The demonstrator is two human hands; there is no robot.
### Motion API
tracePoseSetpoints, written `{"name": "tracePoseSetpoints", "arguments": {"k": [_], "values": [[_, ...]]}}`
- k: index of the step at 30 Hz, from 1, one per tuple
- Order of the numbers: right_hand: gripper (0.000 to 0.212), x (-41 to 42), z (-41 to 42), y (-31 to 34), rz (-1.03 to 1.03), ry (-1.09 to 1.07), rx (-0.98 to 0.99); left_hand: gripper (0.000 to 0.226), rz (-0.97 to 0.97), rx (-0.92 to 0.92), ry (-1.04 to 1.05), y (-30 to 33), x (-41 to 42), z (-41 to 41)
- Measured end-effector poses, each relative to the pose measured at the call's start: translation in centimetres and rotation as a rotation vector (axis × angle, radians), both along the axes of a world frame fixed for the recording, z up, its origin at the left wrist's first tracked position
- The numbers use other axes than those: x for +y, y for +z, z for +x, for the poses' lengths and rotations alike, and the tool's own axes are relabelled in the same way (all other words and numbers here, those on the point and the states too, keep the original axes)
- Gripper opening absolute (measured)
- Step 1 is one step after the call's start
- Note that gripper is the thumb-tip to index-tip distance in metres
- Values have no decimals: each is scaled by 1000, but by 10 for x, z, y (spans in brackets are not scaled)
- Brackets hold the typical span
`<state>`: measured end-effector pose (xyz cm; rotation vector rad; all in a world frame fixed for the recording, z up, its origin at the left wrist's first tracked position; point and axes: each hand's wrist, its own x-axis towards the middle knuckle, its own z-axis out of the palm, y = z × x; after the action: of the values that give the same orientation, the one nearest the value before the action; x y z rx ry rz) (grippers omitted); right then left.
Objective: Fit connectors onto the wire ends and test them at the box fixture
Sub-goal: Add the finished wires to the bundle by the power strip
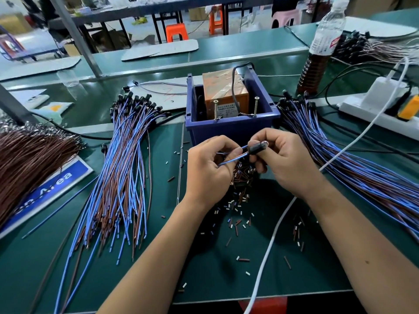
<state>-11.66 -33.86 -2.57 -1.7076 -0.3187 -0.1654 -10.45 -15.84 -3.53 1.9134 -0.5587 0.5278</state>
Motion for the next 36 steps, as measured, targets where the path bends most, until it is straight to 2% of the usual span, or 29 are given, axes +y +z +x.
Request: {"name": "tracePoseSetpoints", "arguments": {"k": [7,10,13,16,22,28,36], "values": [[14,-3,-1,1,6,14,-11,15,-25,-19,-15,0,1,-1],[19,-6,1,3,84,2,0,17,-41,-33,10,-1,4,1],[23,-13,4,1,169,-59,8,24,-106,-7,46,-1,11,5],[18,-10,3,-3,165,2,55,31,-132,22,41,1,9,3],[9,9,0,-7,267,1,41,12,-106,67,-43,-1,3,-1],[3,12,-3,-3,315,-14,-4,14,-181,125,-83,1,0,-3],[10,7,-2,-2,352,-4,11,14,-229,160,-83,1,-2,-3]]}}
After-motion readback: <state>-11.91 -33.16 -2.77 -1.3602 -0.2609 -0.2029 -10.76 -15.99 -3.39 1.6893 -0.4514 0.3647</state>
